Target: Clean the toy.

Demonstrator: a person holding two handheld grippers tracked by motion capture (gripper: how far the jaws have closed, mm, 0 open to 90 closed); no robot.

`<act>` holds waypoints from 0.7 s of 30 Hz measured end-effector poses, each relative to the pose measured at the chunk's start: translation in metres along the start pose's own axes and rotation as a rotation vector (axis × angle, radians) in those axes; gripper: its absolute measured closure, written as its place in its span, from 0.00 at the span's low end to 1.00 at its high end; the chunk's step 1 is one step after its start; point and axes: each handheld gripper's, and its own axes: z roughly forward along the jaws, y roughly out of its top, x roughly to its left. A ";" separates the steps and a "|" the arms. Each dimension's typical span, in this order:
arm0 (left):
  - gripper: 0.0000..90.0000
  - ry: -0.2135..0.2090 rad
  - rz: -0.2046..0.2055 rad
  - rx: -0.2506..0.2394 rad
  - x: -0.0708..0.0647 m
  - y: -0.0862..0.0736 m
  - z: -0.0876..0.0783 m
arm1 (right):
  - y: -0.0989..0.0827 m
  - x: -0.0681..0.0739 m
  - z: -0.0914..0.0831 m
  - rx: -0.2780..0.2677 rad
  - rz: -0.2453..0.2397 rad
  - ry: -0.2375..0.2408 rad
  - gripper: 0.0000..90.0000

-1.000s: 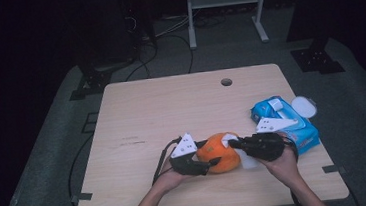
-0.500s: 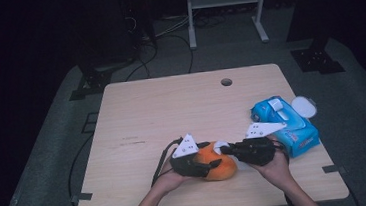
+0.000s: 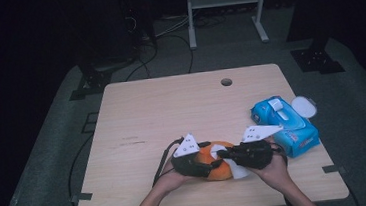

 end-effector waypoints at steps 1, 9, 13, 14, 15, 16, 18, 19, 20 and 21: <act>0.31 -0.005 0.002 0.000 0.000 0.000 -0.001 | -0.001 0.000 0.002 0.008 -0.005 -0.007 0.94; 0.21 -0.069 -0.059 -0.041 0.014 -0.004 -0.008 | -0.013 -0.023 -0.006 0.010 0.060 -0.035 0.94; 0.28 -0.044 -0.046 -0.033 0.011 -0.005 -0.005 | -0.012 -0.027 -0.009 0.002 0.080 -0.054 0.94; 0.28 -0.029 -0.041 -0.028 0.007 -0.003 -0.002 | -0.010 -0.023 -0.010 -0.005 0.070 -0.065 0.94; 0.29 -0.030 -0.033 -0.026 0.006 -0.002 -0.001 | -0.008 -0.018 -0.010 -0.011 0.051 -0.072 0.94; 0.29 -0.032 -0.025 -0.027 0.004 -0.002 0.001 | -0.006 -0.014 -0.009 -0.015 0.039 -0.070 0.94; 0.29 -0.028 -0.010 -0.024 -0.001 -0.001 0.002 | -0.002 -0.005 -0.006 -0.018 0.002 -0.055 0.94; 0.27 -0.028 -0.010 -0.024 -0.001 -0.001 0.002 | -0.002 -0.005 -0.006 -0.018 0.002 -0.055 0.94; 0.27 -0.027 -0.003 -0.017 -0.002 -0.001 0.002 | -0.001 -0.003 -0.004 -0.006 -0.013 -0.059 0.94; 0.25 -0.036 -0.001 -0.018 0.000 -0.001 0.000 | -0.002 -0.004 -0.003 0.003 -0.014 -0.056 0.94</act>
